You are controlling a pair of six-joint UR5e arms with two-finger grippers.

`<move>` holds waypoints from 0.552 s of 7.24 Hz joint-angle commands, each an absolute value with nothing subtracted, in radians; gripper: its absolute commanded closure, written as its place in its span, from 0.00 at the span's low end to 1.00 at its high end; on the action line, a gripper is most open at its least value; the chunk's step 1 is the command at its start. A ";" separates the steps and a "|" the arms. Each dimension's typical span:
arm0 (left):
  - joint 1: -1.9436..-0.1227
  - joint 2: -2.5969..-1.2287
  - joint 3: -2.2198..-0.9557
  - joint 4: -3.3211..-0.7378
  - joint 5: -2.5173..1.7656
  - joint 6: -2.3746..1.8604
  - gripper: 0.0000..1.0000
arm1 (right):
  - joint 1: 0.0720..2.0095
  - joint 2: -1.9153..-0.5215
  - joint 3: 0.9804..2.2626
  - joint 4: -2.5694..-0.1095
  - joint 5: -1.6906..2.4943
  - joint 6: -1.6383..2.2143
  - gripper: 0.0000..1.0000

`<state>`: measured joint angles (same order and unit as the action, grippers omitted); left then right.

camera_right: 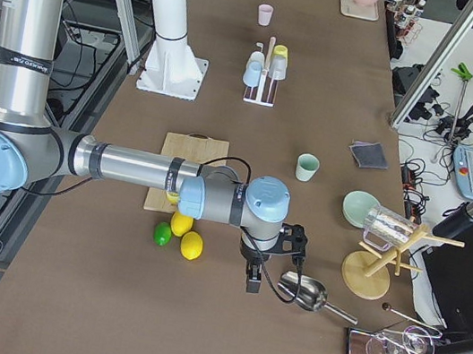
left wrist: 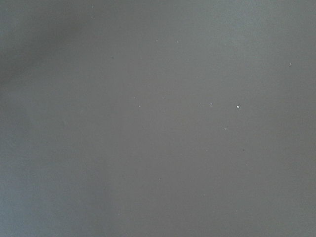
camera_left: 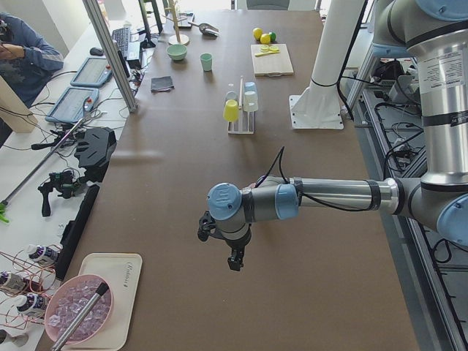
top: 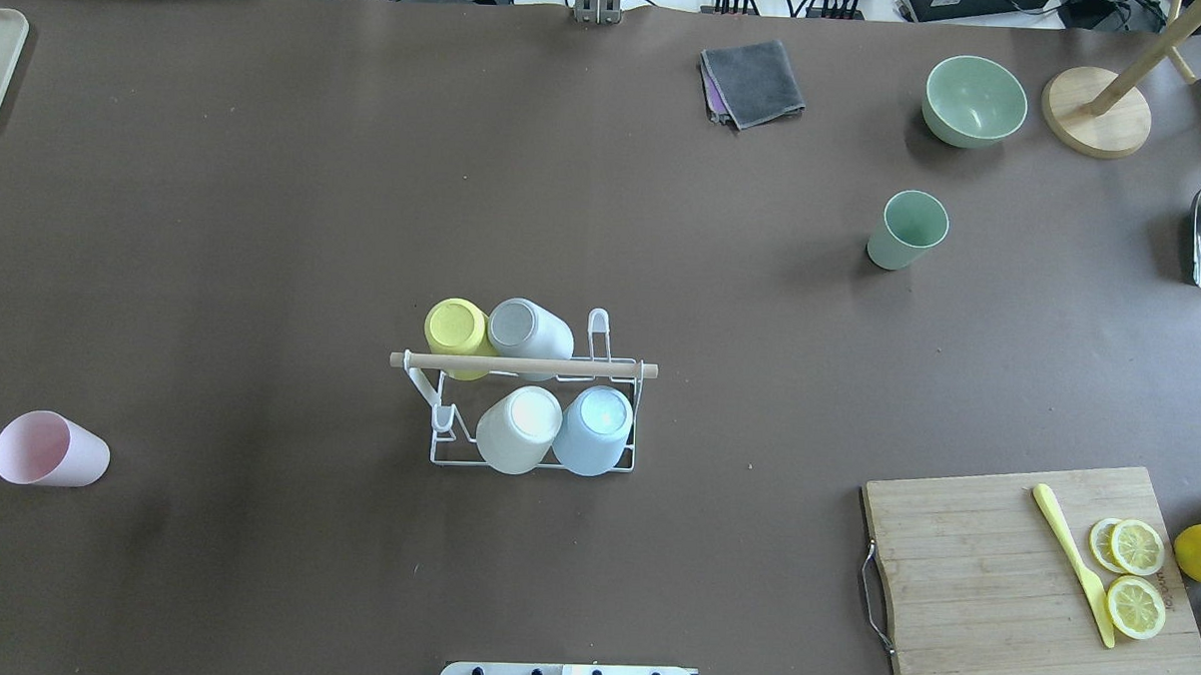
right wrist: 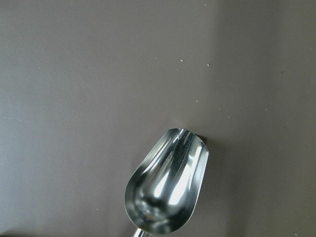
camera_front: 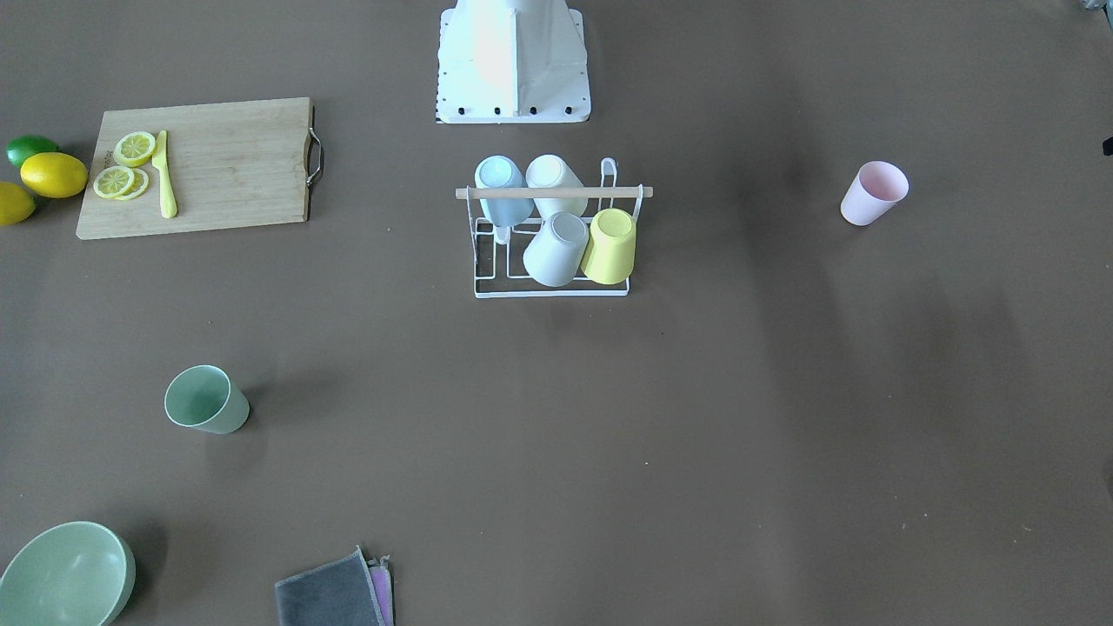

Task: Place cup on cup holder

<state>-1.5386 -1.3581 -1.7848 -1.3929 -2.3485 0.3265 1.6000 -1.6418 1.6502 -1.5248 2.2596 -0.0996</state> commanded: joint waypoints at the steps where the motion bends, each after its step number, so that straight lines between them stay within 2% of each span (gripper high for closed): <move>1: -1.539 -1.355 -1.782 -1.390 -2.349 0.327 0.02 | 1.600 -1.641 1.649 -1.525 2.261 -0.101 0.00; 4: -1.539 -1.355 -1.781 -1.388 -2.349 0.327 0.02 | 1.598 -1.637 1.646 -1.525 2.260 -0.100 0.00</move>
<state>-1.5386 -1.3547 -1.7819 -1.3886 -2.3485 0.3267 1.5989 -1.6380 1.6475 -1.5248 2.2597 -0.0998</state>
